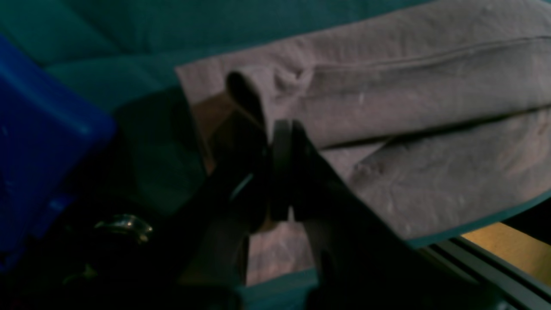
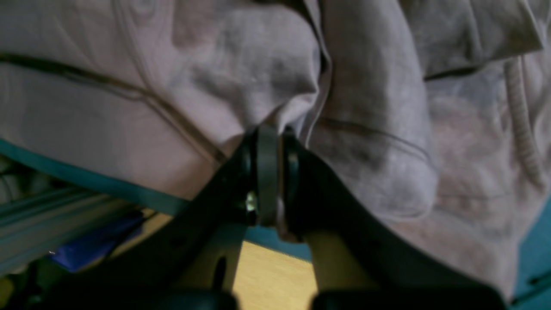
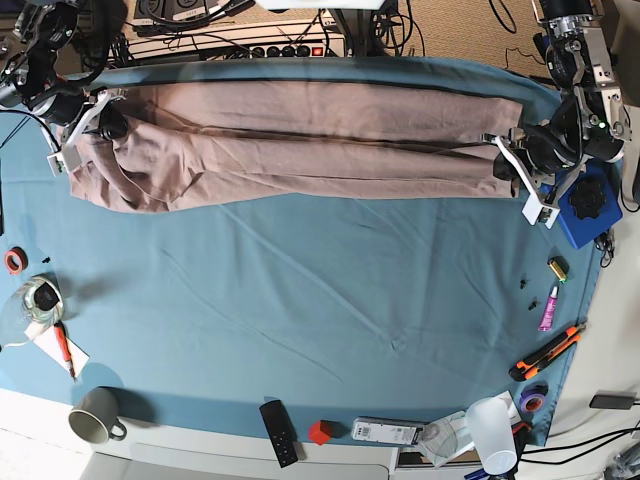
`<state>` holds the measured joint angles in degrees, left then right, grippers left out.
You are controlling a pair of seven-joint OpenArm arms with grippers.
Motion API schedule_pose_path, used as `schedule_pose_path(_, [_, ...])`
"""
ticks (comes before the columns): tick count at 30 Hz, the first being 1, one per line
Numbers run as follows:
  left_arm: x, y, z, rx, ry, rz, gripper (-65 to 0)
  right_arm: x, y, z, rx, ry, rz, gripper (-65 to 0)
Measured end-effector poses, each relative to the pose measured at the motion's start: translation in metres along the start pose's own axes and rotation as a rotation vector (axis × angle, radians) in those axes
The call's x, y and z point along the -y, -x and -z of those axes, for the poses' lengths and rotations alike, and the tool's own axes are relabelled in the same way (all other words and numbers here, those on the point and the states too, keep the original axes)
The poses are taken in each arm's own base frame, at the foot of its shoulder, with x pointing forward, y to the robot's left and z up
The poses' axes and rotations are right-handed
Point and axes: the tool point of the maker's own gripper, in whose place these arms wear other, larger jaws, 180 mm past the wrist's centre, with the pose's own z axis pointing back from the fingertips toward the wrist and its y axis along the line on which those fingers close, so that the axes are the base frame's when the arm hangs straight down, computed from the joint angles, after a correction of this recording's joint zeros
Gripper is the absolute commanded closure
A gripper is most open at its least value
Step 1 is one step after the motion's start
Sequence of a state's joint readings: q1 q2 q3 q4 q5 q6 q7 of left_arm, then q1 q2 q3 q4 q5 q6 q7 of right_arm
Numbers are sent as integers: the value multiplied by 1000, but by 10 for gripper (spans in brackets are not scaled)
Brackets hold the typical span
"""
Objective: Fold the T-shirt properly
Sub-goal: 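Lift the hem with both grippers and fold it onto the shoulder edge, then lay the folded hem down and adjust the grip with both grippers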
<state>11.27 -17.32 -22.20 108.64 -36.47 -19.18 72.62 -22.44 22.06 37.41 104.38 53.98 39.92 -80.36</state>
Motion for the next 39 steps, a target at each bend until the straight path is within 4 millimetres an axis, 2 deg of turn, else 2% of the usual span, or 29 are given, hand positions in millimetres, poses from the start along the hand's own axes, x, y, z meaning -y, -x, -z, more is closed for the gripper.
schedule_pose_path(5, [0, 0, 0, -1, 0, 0, 0, -5, 10, -6, -33, 14, -32, 0])
schedule_pose_path(11, [1, 15, 1, -36, 2, -9, 0, 6, 17, -12, -53, 66, -6, 0])
schedule_pose_path(19, [1, 16, 1, -37, 4, -11, 0, 15, 27, -15, -96, 120, 18, 0])
schedule_pose_path(23, [-12, 19, 0, -52, -72, 17, 0, 16, 28, -15, -99, 123, 18, 0])
schedule_pose_path(26, [-14, 19, 0, -54, -81, 20, 0, 16, 28, -15, -100, 123, 18, 0])
schedule_pose_path(28, [-14, 18, 0, -51, -81, 20, -109, 16, 28, -15, -99, 123, 18, -17])
schedule_pose_path(30, [-17, 19, 0, -57, -98, 25, -230, 17, 29, -15, -104, 128, 17, -102])
schedule_pose_path(31, [-18, 20, -1, -58, -102, 25, -269, 19, 30, -15, -113, 139, 15, -133])
schedule_pose_path(33, [-17, 20, 0, -58, -101, 25, -297, 19, 31, -15, -117, 139, 15, -157])
schedule_pose_path(39, [-15, 28, 0, -69, -92, 2, -297, 15, 27, -15, -97, 116, 20, -157])
